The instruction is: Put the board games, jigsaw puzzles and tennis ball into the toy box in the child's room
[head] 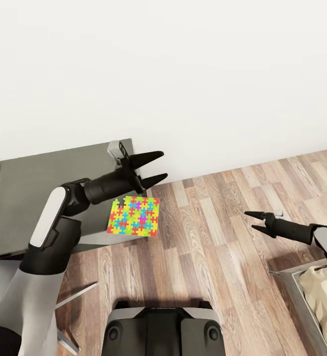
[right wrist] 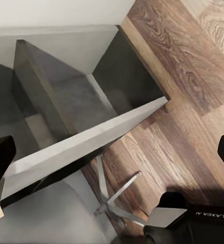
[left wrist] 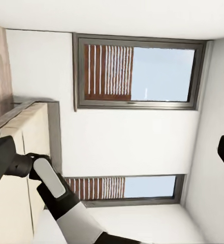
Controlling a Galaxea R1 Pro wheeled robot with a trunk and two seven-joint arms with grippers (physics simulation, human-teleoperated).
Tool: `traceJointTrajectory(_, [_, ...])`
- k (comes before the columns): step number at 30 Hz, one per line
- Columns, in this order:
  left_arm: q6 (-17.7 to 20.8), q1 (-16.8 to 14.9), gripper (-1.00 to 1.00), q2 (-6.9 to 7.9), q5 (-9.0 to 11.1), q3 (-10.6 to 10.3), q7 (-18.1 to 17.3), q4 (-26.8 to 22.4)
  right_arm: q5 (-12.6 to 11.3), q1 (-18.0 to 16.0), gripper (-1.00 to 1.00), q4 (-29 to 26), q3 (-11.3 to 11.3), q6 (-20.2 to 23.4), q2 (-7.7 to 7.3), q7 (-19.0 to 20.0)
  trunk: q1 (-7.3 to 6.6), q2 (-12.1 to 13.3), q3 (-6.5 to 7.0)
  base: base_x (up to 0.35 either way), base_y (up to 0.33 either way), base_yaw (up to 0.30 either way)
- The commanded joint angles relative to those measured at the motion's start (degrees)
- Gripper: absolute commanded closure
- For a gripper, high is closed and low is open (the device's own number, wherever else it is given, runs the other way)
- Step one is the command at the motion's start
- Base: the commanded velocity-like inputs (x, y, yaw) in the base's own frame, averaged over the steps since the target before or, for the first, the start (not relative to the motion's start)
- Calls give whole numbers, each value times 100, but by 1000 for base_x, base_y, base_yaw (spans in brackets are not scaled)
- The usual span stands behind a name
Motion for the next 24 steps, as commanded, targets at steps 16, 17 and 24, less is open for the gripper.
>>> traceJointTrajectory(16, [260, -253, -100, -2, 26, 112, 100, 0, 375, 11, -100, -100, 553, -799, -171, 1760, 3, -9, -7, 0, 0, 1])
traceJointTrajectory(17, [265, -260, -100, 8, 22, 165, 102, 0, 472, 17, -100, -131, 573, -827, -205, 1927, 3, -9, -6, 0, 0, 26])
traceJointTrajectory(24, [292, -274, -100, 32, 11, 341, 108, 0, 868, 33, -100, -239, 621, -893, -321, 2553, 3, -9, 10, 0, 0, 115])
